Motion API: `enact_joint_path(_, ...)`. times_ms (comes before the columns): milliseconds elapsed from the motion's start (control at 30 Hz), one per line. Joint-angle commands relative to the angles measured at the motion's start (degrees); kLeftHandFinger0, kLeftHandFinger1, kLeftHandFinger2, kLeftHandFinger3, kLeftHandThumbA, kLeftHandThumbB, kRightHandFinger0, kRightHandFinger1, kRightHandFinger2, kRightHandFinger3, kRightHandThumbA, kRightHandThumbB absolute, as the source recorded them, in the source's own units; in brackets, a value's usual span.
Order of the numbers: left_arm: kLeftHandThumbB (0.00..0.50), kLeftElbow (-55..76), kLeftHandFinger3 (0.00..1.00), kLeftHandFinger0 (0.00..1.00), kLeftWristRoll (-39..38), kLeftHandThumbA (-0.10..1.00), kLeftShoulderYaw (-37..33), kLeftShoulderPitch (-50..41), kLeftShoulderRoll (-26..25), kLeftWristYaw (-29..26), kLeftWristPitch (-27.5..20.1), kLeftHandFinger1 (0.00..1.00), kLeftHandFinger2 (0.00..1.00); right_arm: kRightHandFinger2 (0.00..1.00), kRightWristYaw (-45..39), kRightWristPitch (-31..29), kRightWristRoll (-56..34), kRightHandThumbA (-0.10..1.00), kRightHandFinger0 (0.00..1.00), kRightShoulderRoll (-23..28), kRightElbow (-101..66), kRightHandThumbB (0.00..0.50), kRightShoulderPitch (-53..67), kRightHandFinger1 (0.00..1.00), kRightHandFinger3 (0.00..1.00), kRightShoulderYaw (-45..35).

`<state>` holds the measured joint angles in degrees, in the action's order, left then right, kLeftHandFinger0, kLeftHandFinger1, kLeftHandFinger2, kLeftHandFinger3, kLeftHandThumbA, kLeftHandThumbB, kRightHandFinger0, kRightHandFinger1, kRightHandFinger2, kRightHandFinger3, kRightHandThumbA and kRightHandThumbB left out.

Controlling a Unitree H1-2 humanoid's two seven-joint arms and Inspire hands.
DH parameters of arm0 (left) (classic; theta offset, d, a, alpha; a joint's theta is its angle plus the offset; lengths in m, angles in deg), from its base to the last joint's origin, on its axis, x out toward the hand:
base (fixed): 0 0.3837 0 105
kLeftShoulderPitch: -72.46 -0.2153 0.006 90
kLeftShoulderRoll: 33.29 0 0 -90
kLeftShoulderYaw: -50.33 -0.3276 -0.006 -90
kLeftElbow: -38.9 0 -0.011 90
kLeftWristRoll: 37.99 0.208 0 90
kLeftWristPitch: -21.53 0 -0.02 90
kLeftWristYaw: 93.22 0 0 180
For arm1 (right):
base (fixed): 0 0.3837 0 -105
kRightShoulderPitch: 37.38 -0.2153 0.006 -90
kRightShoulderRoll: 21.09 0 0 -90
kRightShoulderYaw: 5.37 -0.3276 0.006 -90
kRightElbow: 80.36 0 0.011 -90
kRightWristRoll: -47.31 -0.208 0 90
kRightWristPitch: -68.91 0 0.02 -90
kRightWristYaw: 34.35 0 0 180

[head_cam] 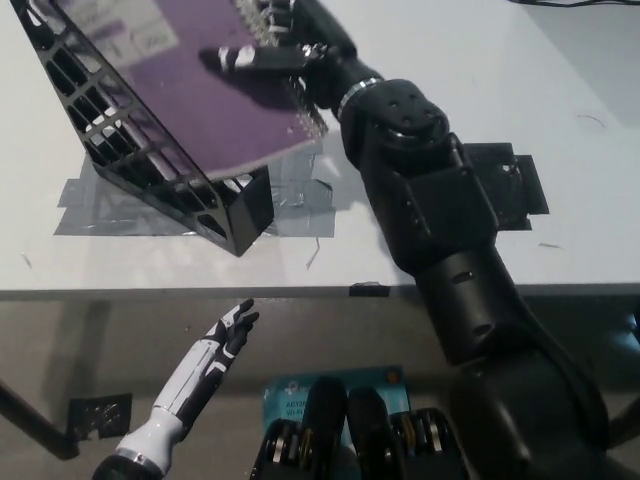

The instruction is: A shelf with a book inside it is placed on the center of the desk infront of the robot. The robot uses its right hand to grab the book, take it out and hand it to a person.

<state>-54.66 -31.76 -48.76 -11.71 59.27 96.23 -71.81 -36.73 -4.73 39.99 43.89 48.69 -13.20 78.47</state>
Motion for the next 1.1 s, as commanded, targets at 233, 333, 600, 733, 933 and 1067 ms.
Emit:
enact_joint_path(233, 0.346, 0.41, 1.0, 1.0, 0.96, 1.0, -0.22, 1.57, -1.17, 1.73, -1.82, 1.0, 1.0, 0.0, 0.71, 0.24, -16.07, 0.84, 0.0, -3.65, -11.62, 0.065, -5.77, 0.0, 0.0, -13.44)
enact_joint_path(333, 0.34, 0.26, 1.0, 1.0, 0.85, 1.0, -0.17, 1.56, -1.14, 1.95, -2.16, 1.0, 1.0, 0.0, -0.45, 0.44, -20.51, 0.84, 0.0, -3.75, -12.35, 0.063, -6.2, 0.0, 0.0, -16.6)
enact_joint_path(600, 0.343, 0.5, 1.0, 1.0, 1.39, 1.0, -0.19, 0.51, -0.88, 1.52, -2.06, 1.0, 1.0, 0.0, 0.12, 4.64, -31.06, 0.88, 0.0, -3.19, -13.52, 0.062, -5.71, 0.0, 0.0, -24.8)
enact_joint_path(733, 0.333, 1.41, 1.0, 1.0, 0.61, 1.0, 0.25, -0.38, -0.57, 1.43, -1.52, 1.0, 1.0, 0.0, 2.0, 5.92, -33.07, 0.96, 0.0, -2.14, -12.82, 0.028, -4.35, 0.0, 0.0, -28.32)
enact_joint_path(933, 0.361, 2.28, 1.0, 1.0, 0.65, 1.0, 0.68, -1.67, -0.47, 0.93, -1.22, 1.0, 1.0, 0.0, 3.17, 6.95, -34.08, 0.93, 0.0, -1.7, -11.87, 0.009, -0.4, 0.0, 0.0, -31.46)
enact_joint_path(1067, 0.377, 2.48, 1.0, 1.0, -0.15, 1.0, 1.11, -2.3, -0.11, 0.93, -0.81, 1.0, 1.0, 0.0, 2.73, 6.36, -31.96, 0.93, 0.0, -1.07, -10.91, 0.046, 3.61, 0.0, 0.0, -30.76)
